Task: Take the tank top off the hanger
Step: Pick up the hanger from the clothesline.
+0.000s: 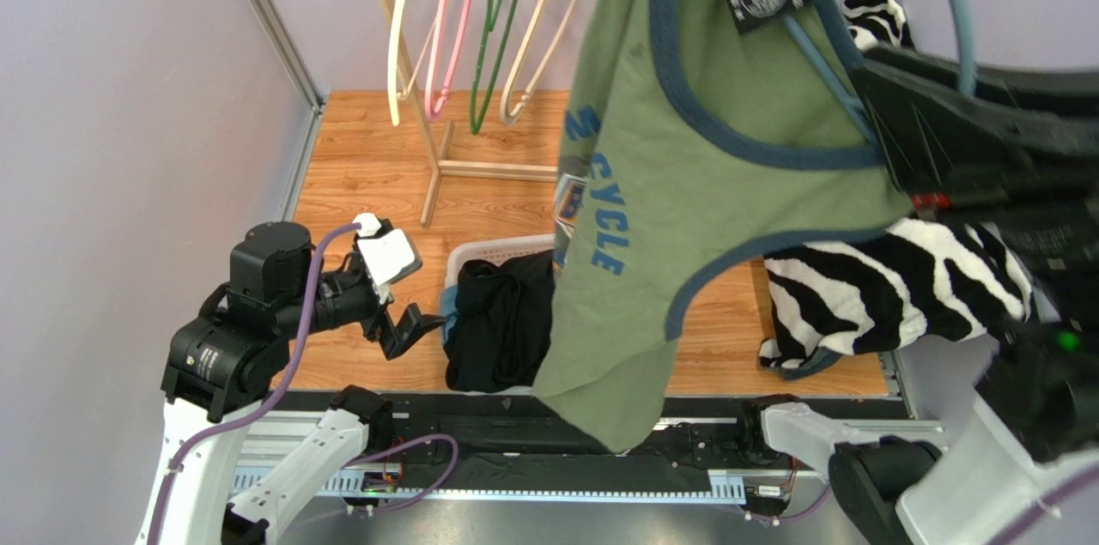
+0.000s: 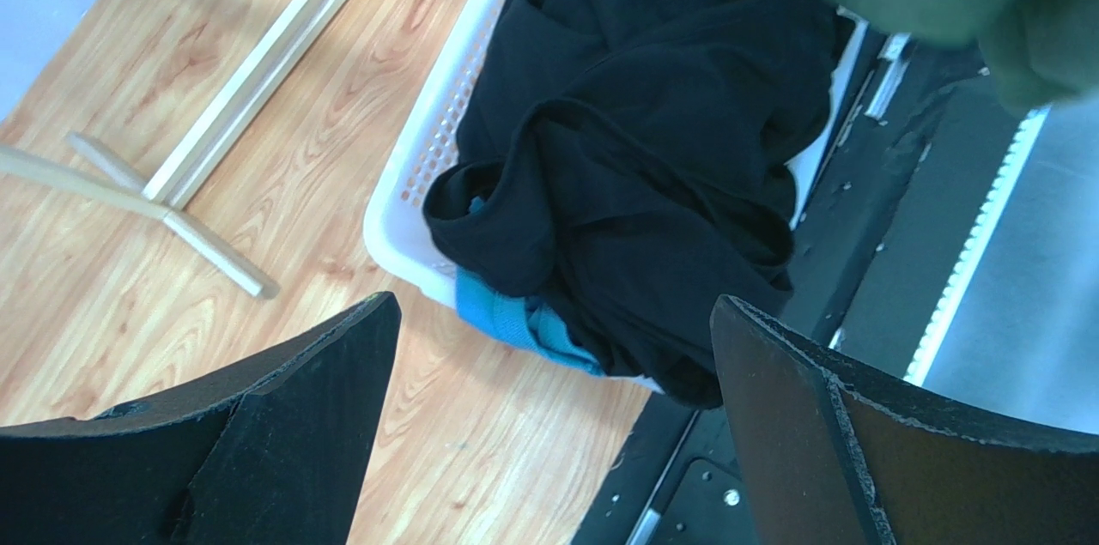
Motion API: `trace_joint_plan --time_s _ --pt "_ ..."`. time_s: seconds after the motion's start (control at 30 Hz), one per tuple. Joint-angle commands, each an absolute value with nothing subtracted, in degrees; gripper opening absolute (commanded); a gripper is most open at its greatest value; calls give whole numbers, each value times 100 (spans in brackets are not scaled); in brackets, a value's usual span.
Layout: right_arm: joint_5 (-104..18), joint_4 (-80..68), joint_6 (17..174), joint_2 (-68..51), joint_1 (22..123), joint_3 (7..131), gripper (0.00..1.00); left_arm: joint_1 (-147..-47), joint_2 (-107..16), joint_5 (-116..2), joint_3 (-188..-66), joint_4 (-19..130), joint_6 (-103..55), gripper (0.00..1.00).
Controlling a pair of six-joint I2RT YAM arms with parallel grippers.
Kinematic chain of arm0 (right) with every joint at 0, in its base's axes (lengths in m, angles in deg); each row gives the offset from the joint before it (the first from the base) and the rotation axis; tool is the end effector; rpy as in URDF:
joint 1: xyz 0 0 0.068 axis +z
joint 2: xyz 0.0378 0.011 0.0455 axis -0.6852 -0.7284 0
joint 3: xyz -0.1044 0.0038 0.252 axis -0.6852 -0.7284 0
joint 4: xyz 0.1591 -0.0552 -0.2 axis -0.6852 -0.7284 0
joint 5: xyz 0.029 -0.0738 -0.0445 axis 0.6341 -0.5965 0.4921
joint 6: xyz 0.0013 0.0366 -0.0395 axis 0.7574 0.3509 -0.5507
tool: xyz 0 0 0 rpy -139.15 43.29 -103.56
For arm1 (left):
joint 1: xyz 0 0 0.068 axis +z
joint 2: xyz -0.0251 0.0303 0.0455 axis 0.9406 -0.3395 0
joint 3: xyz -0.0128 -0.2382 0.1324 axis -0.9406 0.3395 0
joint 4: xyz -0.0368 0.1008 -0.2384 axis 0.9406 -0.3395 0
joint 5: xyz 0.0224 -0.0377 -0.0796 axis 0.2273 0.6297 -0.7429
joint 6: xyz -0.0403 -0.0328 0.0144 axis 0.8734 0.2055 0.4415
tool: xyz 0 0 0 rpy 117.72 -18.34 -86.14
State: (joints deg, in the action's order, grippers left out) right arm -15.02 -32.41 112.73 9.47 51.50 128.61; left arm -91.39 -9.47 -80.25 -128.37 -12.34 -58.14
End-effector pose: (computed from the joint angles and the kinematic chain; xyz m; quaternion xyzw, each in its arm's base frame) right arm -0.0102 0.0196 0.6736 -0.2309 0.3987 0.3574 0.8124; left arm 0.0627 -0.0442 0.4145 0.4377 0.7284 -0.2304 0.4740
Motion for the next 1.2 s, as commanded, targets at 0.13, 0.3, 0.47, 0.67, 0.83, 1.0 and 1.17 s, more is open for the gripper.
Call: trace_joint_plan --time_s 0.13,0.3,0.47,0.67,0.83,1.0,1.17 --pt "-1165 -1800 12310 -335 5037 13865 0 -8914 -831 -8574 -12801 -1160 -5601 99" --pt "-1025 -1334 12548 -441 5037 13830 0 -8861 -831 -8645 -12722 -1152 -5610 99" --pt "-551 -1052 12610 59 5054 12376 0 -8843 -849 -8645 -12686 -1134 -5636 99" --pt "39 -1893 11445 779 5695 11010 0 -8843 -980 -8680 -13089 -1204 -5732 99" --pt "-66 -3134 10379 1062 6651 10105 0 -8852 -1077 -8391 -14229 -1511 -6031 99" --pt "-959 -4391 9115 1053 7645 9691 0 -8843 -1156 -8170 -15427 -1705 -6111 99" --pt "-1665 -4611 8735 1097 8411 9076 0 -8843 -1077 -8144 -16201 -1582 -6075 99"
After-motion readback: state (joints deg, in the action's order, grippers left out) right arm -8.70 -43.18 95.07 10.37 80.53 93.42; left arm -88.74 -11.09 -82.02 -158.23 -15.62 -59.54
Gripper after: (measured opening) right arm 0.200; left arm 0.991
